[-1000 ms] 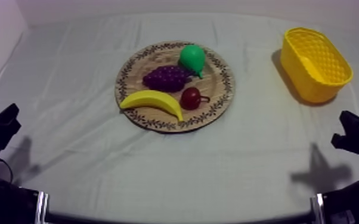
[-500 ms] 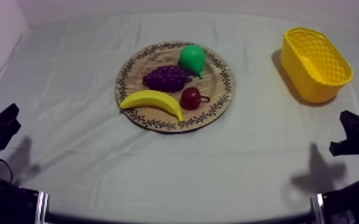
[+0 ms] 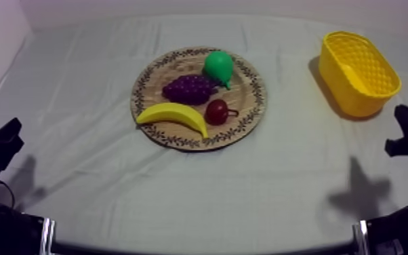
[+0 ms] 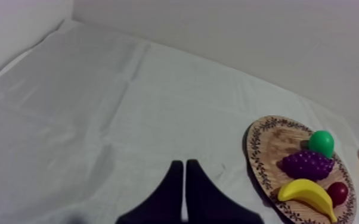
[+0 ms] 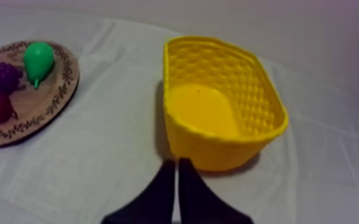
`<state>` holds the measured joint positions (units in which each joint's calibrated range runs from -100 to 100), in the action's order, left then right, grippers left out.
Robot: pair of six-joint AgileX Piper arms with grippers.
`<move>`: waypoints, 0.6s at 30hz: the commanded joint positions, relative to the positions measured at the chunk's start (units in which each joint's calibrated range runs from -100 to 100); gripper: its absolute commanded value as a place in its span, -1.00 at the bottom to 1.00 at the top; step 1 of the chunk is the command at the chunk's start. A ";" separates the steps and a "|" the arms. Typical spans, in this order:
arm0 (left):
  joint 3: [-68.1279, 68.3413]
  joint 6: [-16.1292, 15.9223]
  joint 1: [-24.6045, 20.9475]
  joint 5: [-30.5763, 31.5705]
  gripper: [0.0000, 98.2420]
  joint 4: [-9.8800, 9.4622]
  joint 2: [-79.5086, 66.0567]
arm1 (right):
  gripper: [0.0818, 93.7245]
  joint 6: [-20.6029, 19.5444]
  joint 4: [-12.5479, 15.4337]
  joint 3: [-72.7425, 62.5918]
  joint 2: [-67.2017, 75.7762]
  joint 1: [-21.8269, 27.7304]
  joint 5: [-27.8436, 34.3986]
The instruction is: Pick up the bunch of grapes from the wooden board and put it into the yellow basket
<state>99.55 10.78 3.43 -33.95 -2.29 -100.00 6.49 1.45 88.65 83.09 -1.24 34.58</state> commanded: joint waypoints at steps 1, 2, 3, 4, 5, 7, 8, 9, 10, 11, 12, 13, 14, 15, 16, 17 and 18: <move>0.00 -0.01 0.01 0.00 -1.00 0.01 0.00 | -0.99 0.95 0.53 -4.99 -4.55 0.44 0.12; 0.00 -0.01 0.01 0.00 -1.00 0.01 0.00 | -0.99 1.39 0.89 -6.66 -6.21 0.72 0.07; 0.00 -0.01 0.01 0.00 -1.00 0.01 0.00 | -0.99 1.87 1.33 -8.36 -7.90 1.01 0.03; 0.00 -0.01 0.01 0.00 -1.00 0.01 0.00 | -0.99 2.30 1.76 -10.12 -9.60 1.26 0.03; 0.00 -0.01 0.01 0.00 -1.00 0.01 0.00 | -0.99 2.72 2.18 -11.85 -11.27 1.49 0.02; 0.00 -0.01 0.01 0.00 -1.00 0.01 0.00 | -0.99 3.48 2.87 -15.14 -14.42 1.66 0.05; 0.00 -0.01 0.01 0.00 -1.00 0.01 0.00 | -0.99 3.79 3.12 -16.73 -15.87 1.55 0.09; 0.00 -0.01 0.01 0.00 -1.00 0.01 0.00 | -0.99 4.09 3.32 -18.18 -17.24 1.34 0.12; 0.00 -0.01 0.01 0.00 -1.00 0.01 0.00 | -0.99 4.29 3.42 -19.53 -18.53 1.04 0.11; 0.00 -0.01 0.01 0.00 -1.00 0.01 0.00 | -0.99 4.36 3.39 -20.80 -19.79 0.64 0.08; 0.00 -0.01 0.01 0.00 -1.00 0.01 0.00 | -0.99 4.36 3.28 -22.13 -21.05 0.20 0.16; 0.00 -0.01 0.01 0.00 -1.00 0.01 0.00 | -0.99 4.28 3.10 -23.43 -22.35 -0.30 0.31; 0.00 -0.01 0.01 0.00 -1.00 0.01 0.00 | -0.99 4.10 2.85 -24.70 -23.63 -0.82 0.49; 0.00 -0.01 0.01 0.00 -1.00 0.01 0.00 | -0.99 3.82 2.52 -25.93 -24.84 -1.35 0.62; 0.00 -0.01 0.01 0.00 -1.00 0.01 0.00 | -0.99 3.50 2.19 -27.12 -25.99 -1.89 0.70; 0.00 -0.01 0.01 0.00 -1.00 0.01 0.00 | -0.99 3.15 1.82 -28.28 -27.10 -2.44 0.84; 0.00 -0.01 0.01 0.00 -1.00 0.01 0.00 | -0.99 2.78 1.42 -29.44 -28.18 -2.97 1.08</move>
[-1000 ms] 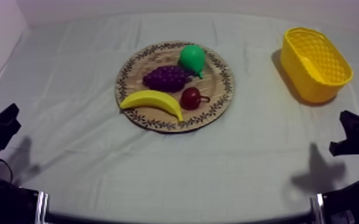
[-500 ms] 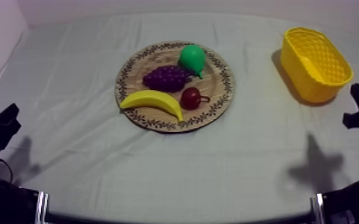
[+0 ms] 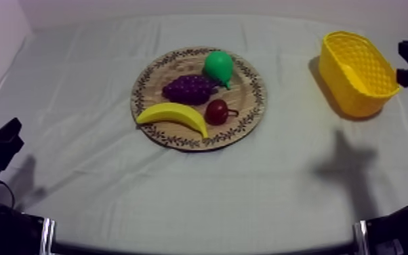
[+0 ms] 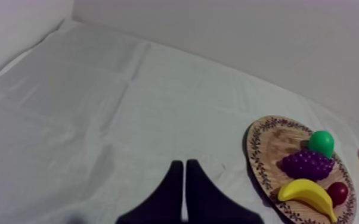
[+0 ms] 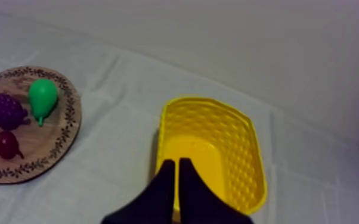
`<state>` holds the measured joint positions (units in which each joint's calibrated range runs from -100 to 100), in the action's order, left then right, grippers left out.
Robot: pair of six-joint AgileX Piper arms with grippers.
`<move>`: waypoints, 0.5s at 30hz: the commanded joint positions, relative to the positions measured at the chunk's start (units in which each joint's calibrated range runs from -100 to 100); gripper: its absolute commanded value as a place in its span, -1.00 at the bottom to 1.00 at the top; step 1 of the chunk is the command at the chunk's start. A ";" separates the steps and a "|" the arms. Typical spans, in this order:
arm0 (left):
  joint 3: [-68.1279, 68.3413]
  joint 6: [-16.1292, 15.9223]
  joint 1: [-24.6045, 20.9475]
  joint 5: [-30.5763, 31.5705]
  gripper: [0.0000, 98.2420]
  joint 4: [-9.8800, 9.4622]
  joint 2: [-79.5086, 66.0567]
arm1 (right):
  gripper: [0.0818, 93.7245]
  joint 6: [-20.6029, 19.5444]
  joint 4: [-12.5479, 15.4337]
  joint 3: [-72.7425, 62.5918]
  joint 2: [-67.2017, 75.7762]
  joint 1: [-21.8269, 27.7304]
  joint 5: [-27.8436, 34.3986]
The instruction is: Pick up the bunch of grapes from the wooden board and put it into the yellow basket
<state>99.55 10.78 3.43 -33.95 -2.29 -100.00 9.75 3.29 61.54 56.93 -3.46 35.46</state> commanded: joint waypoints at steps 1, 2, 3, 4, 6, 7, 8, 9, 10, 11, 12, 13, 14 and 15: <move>0.00 -0.01 0.01 0.00 -1.00 0.01 0.00 | -0.99 -0.79 -0.76 -3.47 -3.06 -1.28 0.53; 0.00 -0.01 0.01 0.00 -1.00 0.01 0.00 | -0.99 -1.01 -0.97 -4.70 -4.07 -1.72 1.01; 0.00 -0.01 0.01 0.00 -1.00 0.01 0.00 | -0.99 -1.06 -0.97 -5.99 -5.08 -2.07 1.68; 0.00 -0.01 0.01 0.00 -1.00 0.01 0.00 | -0.99 -0.98 -0.80 -7.37 -6.09 -2.32 2.49; 0.00 -0.01 0.01 0.00 -1.00 0.01 0.00 | -0.99 -0.58 -0.13 -10.08 -8.05 -2.58 4.24; 0.00 -0.01 0.01 0.00 -1.00 0.01 0.00 | -0.99 -0.45 0.13 -11.43 -8.96 -2.70 5.15; 0.00 -0.01 0.01 0.00 -1.00 0.01 0.00 | -0.99 -0.42 0.24 -12.74 -9.83 -2.85 6.03; 0.00 -0.01 0.01 0.00 -1.00 0.01 0.00 | -0.99 -0.47 0.23 -13.96 -10.61 -3.07 6.87; 0.00 -0.01 0.01 0.00 -1.00 0.01 0.00 | -0.99 -0.61 0.10 -15.14 -11.34 -3.32 7.70; 0.00 -0.01 0.01 0.00 -1.00 0.01 0.00 | -0.99 -0.81 -0.09 -16.34 -12.08 -3.58 8.56; 0.00 -0.01 0.01 0.00 -1.00 0.01 0.00 | -0.99 -0.96 -0.24 -17.54 -12.82 -3.86 9.49; 0.00 -0.01 0.01 0.00 -1.00 0.01 0.00 | -0.99 -1.07 -0.35 -18.79 -13.55 -4.15 10.45; 0.00 -0.01 0.01 0.00 -1.00 0.01 0.00 | -0.99 -1.16 -0.44 -20.06 -14.29 -4.44 11.39; 0.00 -0.01 0.01 0.00 -1.00 0.01 0.00 | -0.99 -1.24 -0.54 -21.35 -15.08 -4.76 12.26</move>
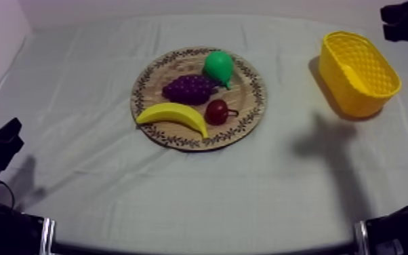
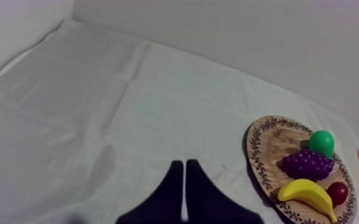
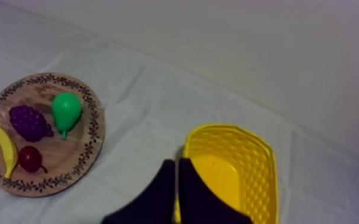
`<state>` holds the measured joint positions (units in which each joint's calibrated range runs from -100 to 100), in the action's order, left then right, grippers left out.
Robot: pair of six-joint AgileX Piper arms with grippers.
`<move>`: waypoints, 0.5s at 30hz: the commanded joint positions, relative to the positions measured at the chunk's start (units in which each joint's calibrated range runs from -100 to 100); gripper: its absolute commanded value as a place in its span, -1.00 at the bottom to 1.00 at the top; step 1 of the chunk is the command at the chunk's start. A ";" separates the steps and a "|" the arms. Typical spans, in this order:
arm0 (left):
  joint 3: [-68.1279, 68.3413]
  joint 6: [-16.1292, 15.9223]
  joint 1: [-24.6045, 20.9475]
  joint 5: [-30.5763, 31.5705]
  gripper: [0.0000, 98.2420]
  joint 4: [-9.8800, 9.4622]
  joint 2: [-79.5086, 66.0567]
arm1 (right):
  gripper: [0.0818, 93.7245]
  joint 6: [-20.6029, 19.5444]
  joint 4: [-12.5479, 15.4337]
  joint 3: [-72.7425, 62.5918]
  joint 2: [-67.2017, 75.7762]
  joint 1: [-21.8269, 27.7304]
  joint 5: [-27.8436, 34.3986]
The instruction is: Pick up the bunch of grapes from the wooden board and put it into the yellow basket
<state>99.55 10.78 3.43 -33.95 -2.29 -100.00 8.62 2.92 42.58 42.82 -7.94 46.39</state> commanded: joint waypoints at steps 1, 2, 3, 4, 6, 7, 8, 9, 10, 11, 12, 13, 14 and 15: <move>0.00 -0.01 0.01 0.00 -1.00 0.01 0.00 | -0.99 -0.31 -0.33 -3.72 -1.82 -0.61 2.18; 0.00 -0.01 0.01 0.00 -1.00 0.01 0.00 | -0.99 -0.60 -0.51 -5.22 -2.73 -0.94 3.07; 0.00 -0.01 0.01 0.00 -1.00 0.01 0.00 | -0.99 -0.86 -0.63 -6.80 -3.71 -1.24 4.10; 0.00 -0.01 0.01 0.00 -1.00 0.01 0.00 | -0.99 -1.04 -0.62 -8.55 -4.77 -1.54 5.28; 0.00 -0.01 0.01 0.00 -1.00 0.01 0.00 | -0.99 -1.26 -0.48 -12.09 -7.00 -2.27 7.63; 0.00 -0.01 0.01 0.00 -1.00 0.01 0.00 | -0.99 -1.35 -0.43 -13.71 -8.17 -2.63 8.48; 0.00 -0.01 0.01 0.00 -1.00 0.01 0.00 | -0.99 -1.43 -0.38 -15.22 -9.32 -2.93 9.08; 0.00 -0.01 0.01 0.00 -1.00 0.01 0.00 | -0.99 -1.41 -0.26 -16.64 -10.46 -3.18 9.49; 0.00 -0.01 0.01 0.00 -1.00 0.01 0.00 | -0.99 -1.29 -0.05 -17.93 -11.53 -3.43 9.78; 0.00 -0.01 0.01 0.00 -1.00 0.01 0.00 | -0.99 -1.11 0.19 -19.14 -12.59 -3.67 9.99; 0.00 -0.01 0.01 0.00 -1.00 0.01 0.00 | -0.99 -0.91 0.42 -20.22 -13.61 -3.89 10.13; 0.00 -0.01 0.01 0.00 -1.00 0.01 0.00 | -0.99 -0.74 0.60 -21.24 -14.58 -4.11 10.21; 0.00 -0.01 0.01 0.00 -1.00 0.01 0.00 | -0.99 -0.55 0.75 -22.12 -15.51 -4.35 10.19; 0.00 -0.01 0.01 0.00 -1.00 0.01 0.00 | -0.99 -0.37 0.86 -22.90 -16.40 -4.64 10.12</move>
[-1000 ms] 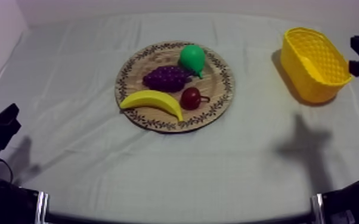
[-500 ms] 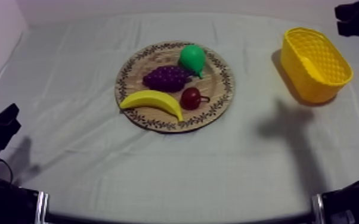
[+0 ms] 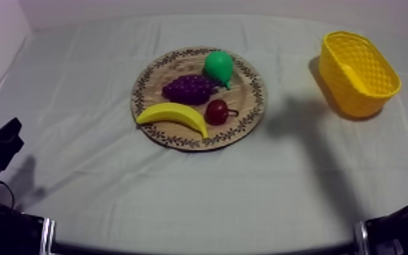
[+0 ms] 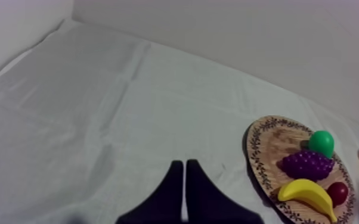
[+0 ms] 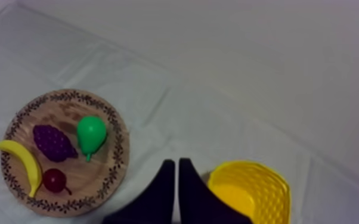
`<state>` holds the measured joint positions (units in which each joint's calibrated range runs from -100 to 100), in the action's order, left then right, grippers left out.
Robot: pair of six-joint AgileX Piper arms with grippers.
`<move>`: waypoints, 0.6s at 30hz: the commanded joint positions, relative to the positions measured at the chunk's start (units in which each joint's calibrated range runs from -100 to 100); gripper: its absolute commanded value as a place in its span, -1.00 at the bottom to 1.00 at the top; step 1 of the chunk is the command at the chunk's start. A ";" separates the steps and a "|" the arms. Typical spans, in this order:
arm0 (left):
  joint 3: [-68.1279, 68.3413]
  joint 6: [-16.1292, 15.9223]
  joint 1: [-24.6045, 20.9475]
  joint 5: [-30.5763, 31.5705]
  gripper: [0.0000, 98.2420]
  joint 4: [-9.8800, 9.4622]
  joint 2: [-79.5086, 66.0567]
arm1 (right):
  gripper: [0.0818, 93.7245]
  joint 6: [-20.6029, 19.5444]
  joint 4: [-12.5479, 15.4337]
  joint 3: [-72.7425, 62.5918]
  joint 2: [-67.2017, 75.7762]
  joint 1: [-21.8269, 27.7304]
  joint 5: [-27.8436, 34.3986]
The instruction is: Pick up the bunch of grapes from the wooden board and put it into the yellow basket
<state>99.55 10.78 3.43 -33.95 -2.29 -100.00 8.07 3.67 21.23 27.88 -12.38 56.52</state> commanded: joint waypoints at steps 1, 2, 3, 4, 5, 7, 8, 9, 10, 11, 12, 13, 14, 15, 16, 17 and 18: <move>0.00 -0.01 0.01 0.00 -1.00 0.01 0.00 | -0.99 0.31 0.17 -2.27 -2.31 -0.53 -0.07; 0.00 -0.01 0.01 0.00 -1.00 0.01 0.00 | -0.99 0.40 0.19 -3.01 -3.13 -0.88 -0.07; 0.00 -0.01 0.01 0.00 -1.00 0.01 0.00 | -0.99 0.47 0.24 -3.76 -3.96 -1.18 0.01; 0.00 -0.01 0.01 0.00 -1.00 0.01 0.00 | -0.99 0.57 0.32 -4.55 -4.85 -1.45 0.18; 0.00 -0.01 0.01 0.00 -1.00 0.01 0.00 | -0.99 0.68 0.42 -5.33 -5.72 -1.73 0.35; 0.00 -0.01 0.01 0.00 -1.00 0.01 0.00 | -0.99 0.92 0.59 -7.05 -7.54 -2.40 0.68; 0.00 -0.01 0.01 0.00 -1.00 0.01 0.00 | -0.99 0.99 0.58 -7.98 -8.53 -2.77 0.94; 0.00 -0.01 0.01 0.00 -1.00 0.01 0.00 | -0.99 1.02 0.50 -8.97 -9.52 -3.14 1.22; 0.00 -0.01 0.01 0.00 -1.00 0.01 0.00 | -0.99 0.99 0.34 -9.97 -10.50 -3.54 1.49; 0.00 -0.01 0.01 0.00 -1.00 0.01 0.00 | -0.99 0.95 0.15 -10.99 -11.46 -3.93 1.75; 0.00 -0.01 0.01 0.00 -1.00 0.01 0.00 | -0.99 0.95 -0.01 -12.08 -12.44 -4.30 2.07; 0.00 -0.01 0.01 0.00 -1.00 0.01 0.00 | -0.99 0.98 -0.10 -13.21 -13.40 -4.64 2.38; 0.00 -0.01 0.01 0.00 -1.00 0.01 0.00 | -0.99 1.01 -0.17 -14.36 -14.36 -4.96 2.68; 0.00 -0.01 0.01 0.00 -1.00 0.01 0.00 | -0.99 1.05 -0.19 -15.61 -15.34 -5.24 3.02; 0.00 -0.01 0.01 0.00 -1.00 0.01 0.00 | -0.99 1.15 -0.16 -16.94 -16.30 -5.52 3.45; 0.00 -0.01 0.01 0.00 -1.00 0.01 0.00 | -0.99 1.26 -0.12 -18.35 -17.30 -5.77 3.94; 0.00 -0.01 0.01 0.00 -1.00 0.01 0.00 | -0.99 1.31 -0.17 -19.76 -18.31 -6.07 4.48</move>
<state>99.55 10.78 3.43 -33.95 -2.29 -100.00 9.40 3.61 3.95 11.09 -18.25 60.35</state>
